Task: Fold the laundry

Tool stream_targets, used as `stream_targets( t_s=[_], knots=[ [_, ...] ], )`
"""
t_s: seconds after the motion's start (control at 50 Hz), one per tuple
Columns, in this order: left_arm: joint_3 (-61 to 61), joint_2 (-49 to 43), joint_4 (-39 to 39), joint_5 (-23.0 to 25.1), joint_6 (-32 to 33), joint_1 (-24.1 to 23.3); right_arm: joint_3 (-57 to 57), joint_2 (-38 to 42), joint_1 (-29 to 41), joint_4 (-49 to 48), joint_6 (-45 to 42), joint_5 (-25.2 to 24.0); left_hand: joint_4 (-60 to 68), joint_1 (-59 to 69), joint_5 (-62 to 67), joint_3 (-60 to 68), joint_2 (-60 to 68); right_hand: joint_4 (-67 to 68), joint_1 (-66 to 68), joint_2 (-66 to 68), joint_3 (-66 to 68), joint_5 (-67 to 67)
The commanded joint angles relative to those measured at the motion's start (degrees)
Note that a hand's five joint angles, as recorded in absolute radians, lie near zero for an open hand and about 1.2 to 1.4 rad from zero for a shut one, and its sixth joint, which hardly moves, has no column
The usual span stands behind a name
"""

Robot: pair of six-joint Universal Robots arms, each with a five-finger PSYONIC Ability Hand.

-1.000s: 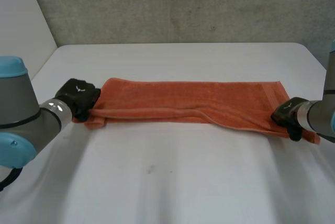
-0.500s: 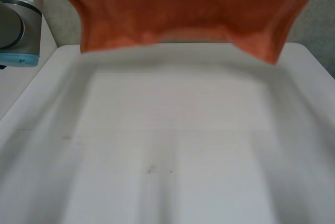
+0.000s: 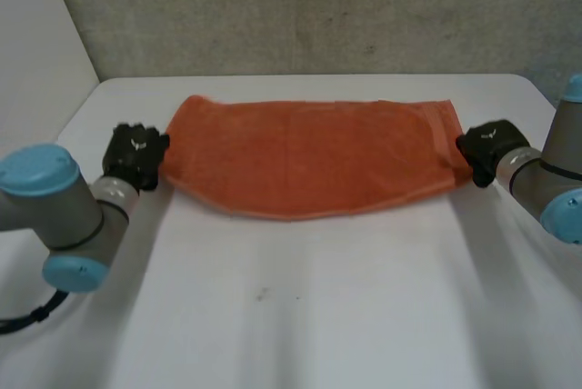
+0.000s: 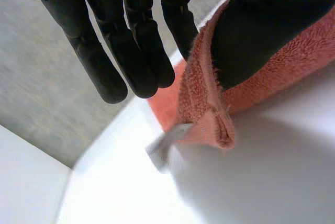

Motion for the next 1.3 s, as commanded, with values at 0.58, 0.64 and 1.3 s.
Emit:
stream_targets(
  t_s=[0.58,0.64,1.3],
  knots=[
    [-10.4,15.9,-22.4,2.4,10.9,3.4,15.7,-13.1,-7.0,14.4,-20.0,4.0,11.4,14.3,14.5,11.5,11.1,11.7,24.4,12.0,11.5,13.0],
    [-9.7,14.6,-20.1,2.4,10.9,3.4,15.8,-13.0,-7.0,10.8,-16.2,3.9,11.4,14.3,14.5,11.5,11.1,11.7,24.4,12.0,11.5,13.0],
    [-12.4,17.5,-27.2,1.7,0.3,9.2,19.6,-13.0,-6.7,7.8,-11.5,2.9,-15.0,-12.1,-12.0,-14.9,-15.3,11.7,24.4,12.0,11.5,13.0]
  ],
)
